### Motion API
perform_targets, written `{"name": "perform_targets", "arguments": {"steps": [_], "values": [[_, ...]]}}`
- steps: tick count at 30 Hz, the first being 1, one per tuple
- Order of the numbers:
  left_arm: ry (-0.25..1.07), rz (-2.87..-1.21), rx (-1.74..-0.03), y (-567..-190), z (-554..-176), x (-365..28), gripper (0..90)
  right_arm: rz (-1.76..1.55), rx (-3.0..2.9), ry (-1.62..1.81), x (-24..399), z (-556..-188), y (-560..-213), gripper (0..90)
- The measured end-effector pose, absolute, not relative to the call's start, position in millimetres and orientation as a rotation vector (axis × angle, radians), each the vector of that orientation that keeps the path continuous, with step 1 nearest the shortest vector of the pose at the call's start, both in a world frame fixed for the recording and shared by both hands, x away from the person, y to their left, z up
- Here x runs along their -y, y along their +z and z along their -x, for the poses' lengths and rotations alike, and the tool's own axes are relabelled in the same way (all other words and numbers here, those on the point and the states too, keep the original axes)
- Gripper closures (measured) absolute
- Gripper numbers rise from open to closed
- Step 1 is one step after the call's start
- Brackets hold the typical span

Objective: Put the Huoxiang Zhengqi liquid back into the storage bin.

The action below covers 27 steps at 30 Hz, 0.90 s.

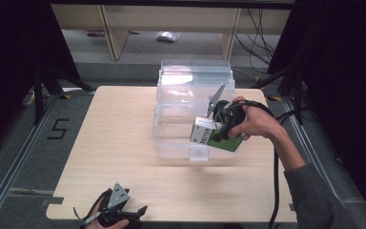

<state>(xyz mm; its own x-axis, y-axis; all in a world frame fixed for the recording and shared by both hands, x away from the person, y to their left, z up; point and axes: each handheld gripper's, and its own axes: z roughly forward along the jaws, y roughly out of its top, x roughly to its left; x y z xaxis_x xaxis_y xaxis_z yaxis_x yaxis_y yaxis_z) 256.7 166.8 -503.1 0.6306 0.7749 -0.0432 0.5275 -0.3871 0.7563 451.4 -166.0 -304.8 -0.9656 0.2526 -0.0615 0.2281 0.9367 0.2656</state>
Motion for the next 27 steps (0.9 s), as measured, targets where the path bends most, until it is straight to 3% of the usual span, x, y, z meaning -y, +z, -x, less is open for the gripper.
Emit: {"name": "perform_targets", "arguments": {"steps": [27], "values": [[0.400, -2.080, -1.014, -503.0, -256.4, -166.9, 15.0, -0.475, -2.979, 0.390, 185.1, -510.7, -324.8, 64.8]]}}
